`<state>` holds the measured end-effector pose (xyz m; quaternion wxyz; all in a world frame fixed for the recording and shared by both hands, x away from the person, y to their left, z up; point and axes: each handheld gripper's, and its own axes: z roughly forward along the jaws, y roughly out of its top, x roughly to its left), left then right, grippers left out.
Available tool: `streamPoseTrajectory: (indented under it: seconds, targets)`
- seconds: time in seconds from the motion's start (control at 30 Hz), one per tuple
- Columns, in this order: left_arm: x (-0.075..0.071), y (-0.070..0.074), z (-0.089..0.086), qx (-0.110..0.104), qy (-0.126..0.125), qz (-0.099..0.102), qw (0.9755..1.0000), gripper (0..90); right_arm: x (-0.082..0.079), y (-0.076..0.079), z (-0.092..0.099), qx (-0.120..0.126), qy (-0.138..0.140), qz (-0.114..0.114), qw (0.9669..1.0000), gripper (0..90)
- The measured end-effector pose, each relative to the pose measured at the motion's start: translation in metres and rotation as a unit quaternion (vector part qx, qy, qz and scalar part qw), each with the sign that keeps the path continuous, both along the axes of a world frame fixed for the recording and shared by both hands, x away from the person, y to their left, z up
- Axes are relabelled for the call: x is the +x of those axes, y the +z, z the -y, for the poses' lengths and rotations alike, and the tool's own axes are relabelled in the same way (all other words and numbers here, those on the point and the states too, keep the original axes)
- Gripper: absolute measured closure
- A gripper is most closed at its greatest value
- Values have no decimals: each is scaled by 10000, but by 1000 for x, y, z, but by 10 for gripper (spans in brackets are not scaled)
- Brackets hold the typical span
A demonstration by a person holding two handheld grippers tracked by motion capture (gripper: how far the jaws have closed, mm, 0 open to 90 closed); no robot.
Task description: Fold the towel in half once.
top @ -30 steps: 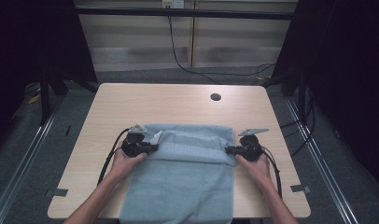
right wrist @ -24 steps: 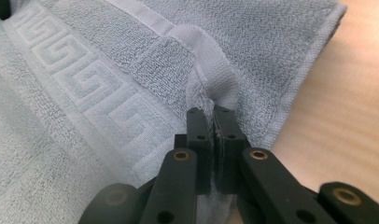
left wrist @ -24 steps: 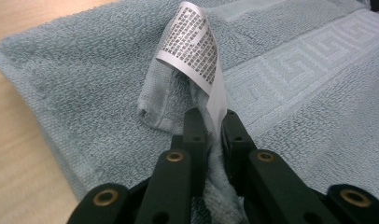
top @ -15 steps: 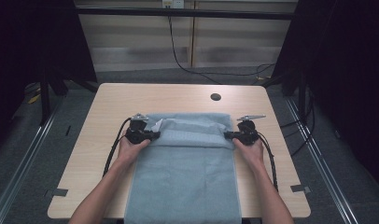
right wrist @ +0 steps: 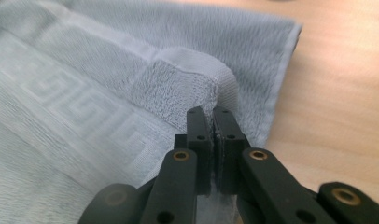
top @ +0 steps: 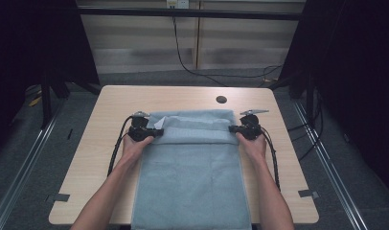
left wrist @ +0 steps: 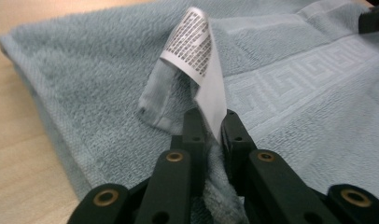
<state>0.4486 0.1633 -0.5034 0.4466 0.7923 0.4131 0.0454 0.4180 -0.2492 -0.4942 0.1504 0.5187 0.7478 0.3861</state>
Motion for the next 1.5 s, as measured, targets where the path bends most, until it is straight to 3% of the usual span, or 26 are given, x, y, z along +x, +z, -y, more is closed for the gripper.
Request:
streamPoseTrajectory:
  seconds: [0.1, 0.23, 0.33, 0.5, 0.67, 0.77, 0.83, 0.93, 1.1, 1.3, 1.4, 1.5]
  targets:
    - [-4, 15, -4, -92, -94, 214, 9997, 829, -4, 12, 8, 357, -15, 211, 9991, 872]
    - [-12, 41, -10, -214, -214, 506, 9983, 828, -11, 40, 10, 584, 73, 593, 9965, 872]
    - [-20, 56, -18, -396, -199, 686, 9967, 827, -21, 66, 12, 846, 167, 987, 9914, 872]
    - [-37, 91, -24, -585, -407, 1140, 9909, 828, -37, 100, 13, 889, 376, 1472, 9844, 872]
    - [-52, 129, -32, -710, -507, 1552, 9840, 827, -49, 132, 15, 1122, 526, 1804, 9758, 871]
    - [-65, 147, -37, -751, -556, 1759, 9800, 827, -58, 150, 13, 1095, 645, 1939, 9727, 871]
    - [-74, 155, -40, -841, -611, 1793, 9783, 826, -66, 159, 12, 1093, 724, 2016, 9706, 871]
    - [-89, 162, -42, -801, -679, 1855, 9770, 824, -80, 168, 12, 1110, 833, 2116, 9675, 871]
    - [-115, 154, -48, -683, -911, 1832, 9765, 820, -106, 162, 10, 958, 1072, 2058, 9680, 871]
    - [-148, 109, -49, -577, -1192, 1456, 9804, 816, -142, 119, 9, 833, 1287, 1667, 9740, 871]
    - [-159, 87, -49, -668, -1196, 1214, 9831, 813, -157, 98, 12, 942, 1277, 1467, 9764, 870]
    - [-170, 67, -51, -613, -1233, 1031, 9851, 800, -173, 79, 12, 994, 1320, 1278, 9779, 868]
